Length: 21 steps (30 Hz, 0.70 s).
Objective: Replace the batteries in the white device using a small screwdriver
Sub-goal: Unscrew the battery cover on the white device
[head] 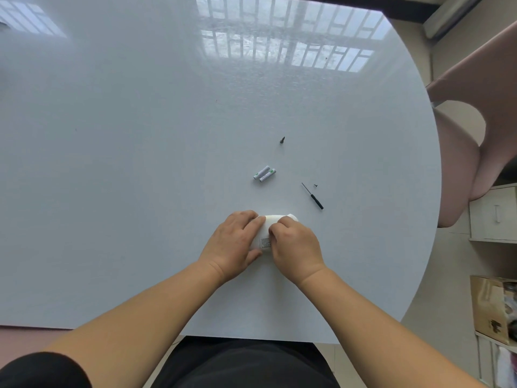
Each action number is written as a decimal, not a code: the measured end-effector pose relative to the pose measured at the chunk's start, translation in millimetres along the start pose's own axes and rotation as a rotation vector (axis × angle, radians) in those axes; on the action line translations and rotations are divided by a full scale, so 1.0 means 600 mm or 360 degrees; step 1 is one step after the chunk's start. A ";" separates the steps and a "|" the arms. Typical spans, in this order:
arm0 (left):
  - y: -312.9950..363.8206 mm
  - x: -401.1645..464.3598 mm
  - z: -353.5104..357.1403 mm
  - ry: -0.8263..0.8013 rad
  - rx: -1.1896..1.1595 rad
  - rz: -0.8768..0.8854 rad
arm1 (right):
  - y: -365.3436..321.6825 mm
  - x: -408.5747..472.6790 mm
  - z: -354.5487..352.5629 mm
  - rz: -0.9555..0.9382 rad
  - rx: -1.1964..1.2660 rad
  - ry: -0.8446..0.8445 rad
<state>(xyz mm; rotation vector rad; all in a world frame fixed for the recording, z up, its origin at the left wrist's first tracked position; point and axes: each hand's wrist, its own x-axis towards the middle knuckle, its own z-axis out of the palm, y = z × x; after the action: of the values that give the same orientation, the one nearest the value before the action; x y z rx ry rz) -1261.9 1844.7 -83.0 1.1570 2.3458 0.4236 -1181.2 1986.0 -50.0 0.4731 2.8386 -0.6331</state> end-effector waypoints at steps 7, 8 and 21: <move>0.001 0.000 -0.002 -0.0006 0.0012 0.0014 | 0.019 0.007 0.005 -0.0047 0.0087 -0.0083; 0.001 -0.001 -0.002 -0.0006 0.0013 0.0016 | 0.020 0.008 0.005 -0.0055 0.0087 -0.0097; 0.002 -0.002 -0.001 0.0019 0.0011 0.0021 | 0.024 0.001 0.000 -0.0158 0.0058 -0.0159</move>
<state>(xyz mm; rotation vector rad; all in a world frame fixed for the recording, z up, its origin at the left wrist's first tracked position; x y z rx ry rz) -1260.8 1844.6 -81.3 1.1769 2.3528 0.4281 -1176.6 1998.6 -55.5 0.2987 2.7735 -0.7067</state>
